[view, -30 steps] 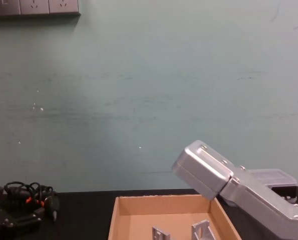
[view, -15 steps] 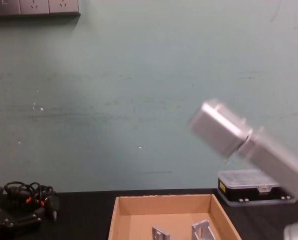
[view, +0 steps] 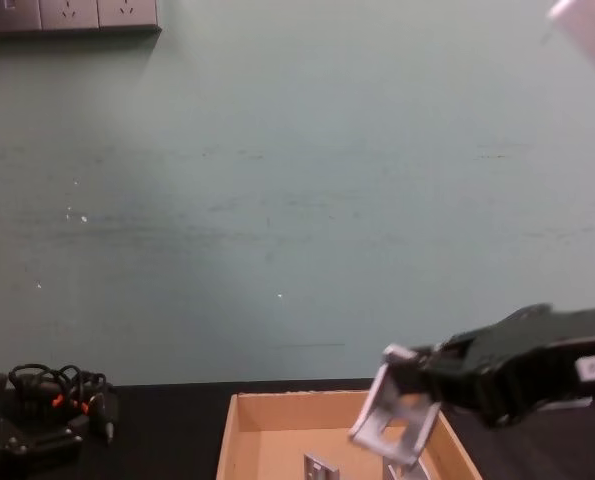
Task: Use one hand to pick up the angle iron from the table and place it into the box.
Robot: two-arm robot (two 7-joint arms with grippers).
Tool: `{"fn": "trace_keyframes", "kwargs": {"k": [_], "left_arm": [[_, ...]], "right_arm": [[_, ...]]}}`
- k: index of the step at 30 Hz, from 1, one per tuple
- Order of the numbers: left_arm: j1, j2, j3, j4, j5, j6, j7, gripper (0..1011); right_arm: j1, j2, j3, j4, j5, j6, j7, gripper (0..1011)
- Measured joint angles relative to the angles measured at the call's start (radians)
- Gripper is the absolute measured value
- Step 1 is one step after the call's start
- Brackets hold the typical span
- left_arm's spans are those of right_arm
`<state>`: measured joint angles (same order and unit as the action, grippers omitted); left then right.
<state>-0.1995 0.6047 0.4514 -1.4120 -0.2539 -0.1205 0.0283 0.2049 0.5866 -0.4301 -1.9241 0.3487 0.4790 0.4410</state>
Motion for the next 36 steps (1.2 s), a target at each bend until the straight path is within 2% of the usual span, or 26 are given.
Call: {"fn": "trace_keyframes", "kwargs": {"k": [6, 15, 22, 30, 34, 36], "left_arm": [[0.000, 0.000, 0.000, 0.000, 0.000, 0.000, 0.000, 1011], [0.000, 0.000, 0.000, 0.000, 0.000, 0.000, 0.000, 1011], [0.000, 0.000, 0.000, 0.000, 0.000, 0.000, 0.000, 1011], [0.000, 0.000, 0.000, 0.000, 0.000, 0.000, 0.000, 1011], [0.000, 0.000, 0.000, 0.000, 0.000, 0.000, 0.000, 1011], [0.000, 0.000, 0.000, 0.000, 0.000, 0.000, 0.000, 1011]], "right_arm": [[-0.026, 0.028, 0.047, -0.014, 0.030, -0.016, -0.023, 80], [-0.053, 0.051, 0.070, -0.016, 0.055, -0.036, -0.039, 80], [-0.060, 0.051, 0.082, -0.006, 0.059, -0.052, -0.065, 80], [-0.008, 0.002, 0.077, 0.078, 0.035, -0.062, -0.100, 80], [0.038, -0.035, 0.059, 0.142, 0.012, -0.067, -0.106, 80], [0.076, -0.070, 0.043, 0.199, -0.003, -0.072, -0.107, 80]]}}
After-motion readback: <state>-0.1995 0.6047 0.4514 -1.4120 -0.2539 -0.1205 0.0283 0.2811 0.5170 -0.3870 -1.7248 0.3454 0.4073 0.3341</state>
